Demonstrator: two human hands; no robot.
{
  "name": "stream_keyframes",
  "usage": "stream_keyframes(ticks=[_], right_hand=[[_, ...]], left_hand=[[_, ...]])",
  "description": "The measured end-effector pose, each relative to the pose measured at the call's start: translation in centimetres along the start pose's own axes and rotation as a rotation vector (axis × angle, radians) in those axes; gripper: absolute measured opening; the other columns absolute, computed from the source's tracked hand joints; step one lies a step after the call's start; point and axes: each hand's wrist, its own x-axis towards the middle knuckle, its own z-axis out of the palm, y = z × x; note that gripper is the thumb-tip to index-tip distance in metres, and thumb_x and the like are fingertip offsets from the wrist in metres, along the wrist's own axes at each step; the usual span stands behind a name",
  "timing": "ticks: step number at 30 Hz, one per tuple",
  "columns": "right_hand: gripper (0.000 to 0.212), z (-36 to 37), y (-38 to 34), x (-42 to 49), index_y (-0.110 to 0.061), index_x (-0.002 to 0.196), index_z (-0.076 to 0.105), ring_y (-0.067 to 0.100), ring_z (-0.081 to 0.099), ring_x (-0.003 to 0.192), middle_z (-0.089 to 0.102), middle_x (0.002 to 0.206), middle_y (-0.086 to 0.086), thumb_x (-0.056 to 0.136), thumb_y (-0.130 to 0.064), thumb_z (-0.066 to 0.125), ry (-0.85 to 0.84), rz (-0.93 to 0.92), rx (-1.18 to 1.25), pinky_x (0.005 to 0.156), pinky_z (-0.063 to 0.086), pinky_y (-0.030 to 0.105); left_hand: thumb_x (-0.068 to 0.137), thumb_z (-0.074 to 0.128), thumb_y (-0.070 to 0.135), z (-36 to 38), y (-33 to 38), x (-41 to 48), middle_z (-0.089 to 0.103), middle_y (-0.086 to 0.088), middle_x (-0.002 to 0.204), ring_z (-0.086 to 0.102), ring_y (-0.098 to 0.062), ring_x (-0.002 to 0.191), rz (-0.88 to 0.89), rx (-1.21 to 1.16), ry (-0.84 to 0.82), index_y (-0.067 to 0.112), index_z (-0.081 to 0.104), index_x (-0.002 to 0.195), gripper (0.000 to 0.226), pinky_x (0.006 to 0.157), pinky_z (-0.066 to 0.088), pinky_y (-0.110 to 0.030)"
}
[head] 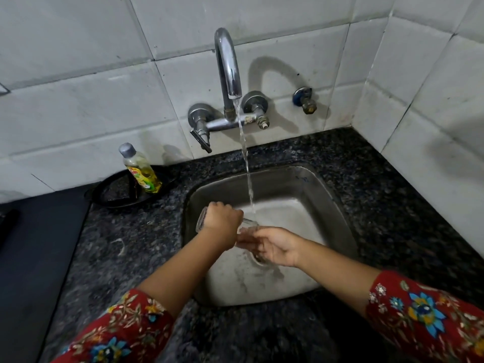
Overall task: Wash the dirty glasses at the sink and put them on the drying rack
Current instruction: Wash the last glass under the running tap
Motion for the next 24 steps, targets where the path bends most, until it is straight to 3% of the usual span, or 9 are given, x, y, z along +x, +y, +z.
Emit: stream_keyframes(ticks=[3,6,9,11,13,15,17,22,24], right_hand=[[0.028,-0.6,-0.1,0.3,-0.010,0.100,0.063,0.022,0.067,0.095,0.070,0.101,0.012,0.101,-0.014,0.035,0.193,-0.363,-0.459,0.090,0.051,0.034],[0.024,-2.2,-1.9,0.1,-0.008,0.102,0.060,0.024,0.064,0.089,0.068,0.096,0.010,0.097,-0.019,0.039,0.228,-0.881,-1.299,0.080,0.048,0.033],[0.019,-3.2,-5.6,-0.2,-0.007,0.086,0.057,0.028,0.059,0.075,0.064,0.080,0.011,0.092,-0.019,0.044,0.065,-1.159,-1.722,0.073,0.041,0.032],[0.022,-2.9,-7.0,0.3,-0.008,0.082,0.055,0.029,0.057,0.071,0.062,0.075,0.012,0.093,-0.022,0.042,0.142,-1.132,-1.721,0.072,0.044,0.038],[0.034,-1.6,-6.9,1.2,-0.009,0.084,0.056,0.030,0.060,0.072,0.066,0.077,0.012,0.096,-0.031,0.034,0.305,-1.033,-1.589,0.071,0.047,0.042],[0.032,-0.2,-6.7,1.8,-0.012,0.088,0.059,0.028,0.064,0.076,0.070,0.083,0.009,0.098,-0.031,0.035,0.423,-0.909,-1.474,0.073,0.050,0.042],[0.027,0.2,-7.1,1.9,-0.012,0.090,0.059,0.026,0.065,0.078,0.070,0.084,0.007,0.099,-0.027,0.039,0.454,-0.908,-1.442,0.074,0.050,0.039],[0.029,-0.5,-8.1,0.4,-0.010,0.078,0.056,0.013,0.051,0.066,0.062,0.070,0.006,0.095,-0.025,0.039,0.178,-1.200,-1.465,0.065,0.039,0.026],[0.029,-0.8,-8.0,0.5,-0.009,0.080,0.057,0.019,0.054,0.066,0.062,0.070,0.009,0.096,-0.026,0.039,0.207,-1.205,-1.581,0.066,0.042,0.031]], left_hand=[[0.064,0.080,0.023,0.6,-1.5,0.8,0.063,-0.003,0.114,0.060,-0.024,0.106,-0.021,-0.489,-0.027,0.020,0.055,0.117,0.059,0.083,0.048,-0.032],[0.060,0.078,-0.003,1.0,-2.3,1.4,0.066,-0.001,0.095,0.065,-0.015,0.090,0.075,-1.385,-0.096,0.015,0.061,0.098,0.046,0.077,0.053,-0.021],[0.051,0.077,-0.001,1.2,-2.1,2.2,0.068,-0.005,0.094,0.065,-0.018,0.091,0.266,-1.710,-0.200,0.011,0.064,0.098,0.050,0.082,0.051,-0.028],[0.046,0.075,0.003,1.5,-1.1,2.8,0.066,-0.008,0.091,0.063,-0.021,0.090,0.213,-1.825,-0.129,0.007,0.063,0.098,0.054,0.081,0.050,-0.034],[0.042,0.073,0.006,1.0,0.4,2.9,0.066,-0.008,0.087,0.063,-0.024,0.088,-0.010,-1.874,0.055,0.003,0.062,0.096,0.056,0.079,0.052,-0.038],[0.047,0.071,0.021,0.5,1.7,2.9,0.069,0.001,0.088,0.065,-0.020,0.085,-0.259,-1.670,0.248,0.014,0.062,0.098,0.052,0.077,0.054,-0.038],[0.052,0.069,0.036,0.4,1.8,3.0,0.068,0.007,0.089,0.064,-0.013,0.083,-0.326,-1.464,0.364,0.026,0.059,0.100,0.050,0.076,0.053,-0.034],[0.064,0.073,-0.011,0.8,-2.0,3.2,0.067,-0.012,0.092,0.066,-0.018,0.088,0.335,-1.825,0.080,-0.008,0.059,0.103,0.042,0.076,0.054,-0.028],[0.061,0.072,-0.009,0.9,-1.9,3.2,0.068,-0.011,0.084,0.067,-0.016,0.082,0.356,-1.821,0.082,-0.008,0.062,0.095,0.036,0.075,0.054,-0.029]])
